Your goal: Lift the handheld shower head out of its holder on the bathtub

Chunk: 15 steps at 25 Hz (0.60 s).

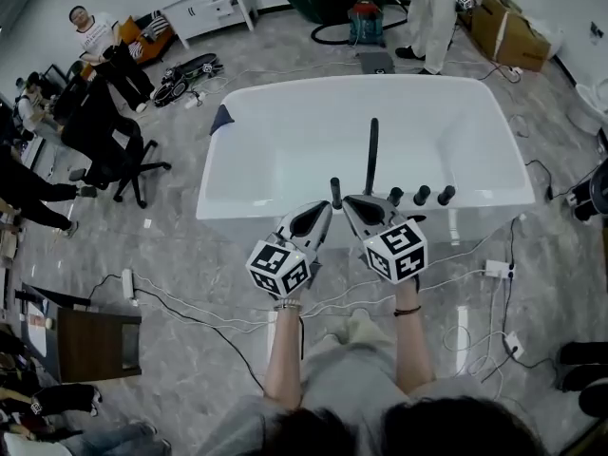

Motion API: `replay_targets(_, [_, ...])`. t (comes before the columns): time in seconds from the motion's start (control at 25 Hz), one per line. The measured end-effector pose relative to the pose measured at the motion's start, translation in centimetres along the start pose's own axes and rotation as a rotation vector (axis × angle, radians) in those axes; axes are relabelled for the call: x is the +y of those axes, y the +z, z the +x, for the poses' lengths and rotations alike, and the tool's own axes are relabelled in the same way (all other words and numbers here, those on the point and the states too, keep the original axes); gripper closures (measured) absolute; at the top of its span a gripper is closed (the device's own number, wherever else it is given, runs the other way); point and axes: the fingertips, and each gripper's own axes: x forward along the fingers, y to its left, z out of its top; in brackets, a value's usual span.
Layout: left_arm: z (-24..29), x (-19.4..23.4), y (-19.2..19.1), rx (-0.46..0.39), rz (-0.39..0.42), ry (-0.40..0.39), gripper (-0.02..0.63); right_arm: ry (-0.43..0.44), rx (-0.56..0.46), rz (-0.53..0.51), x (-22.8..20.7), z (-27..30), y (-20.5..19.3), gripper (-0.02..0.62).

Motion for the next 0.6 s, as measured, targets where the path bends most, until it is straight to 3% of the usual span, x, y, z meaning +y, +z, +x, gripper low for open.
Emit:
replay_targets(0.24, [2.2,3.7,-1.4,0.028,-0.019,0.024,0.601,0.014,0.05,-0.003,-2.7,4.2,-1.9,0.594])
replay_targets(0.6, [2.9,7.9,-5.8,0.078,-0.103,0.043,0.601,-0.043,0.098,0.043,-5.2,8.0,-6.7,0.594])
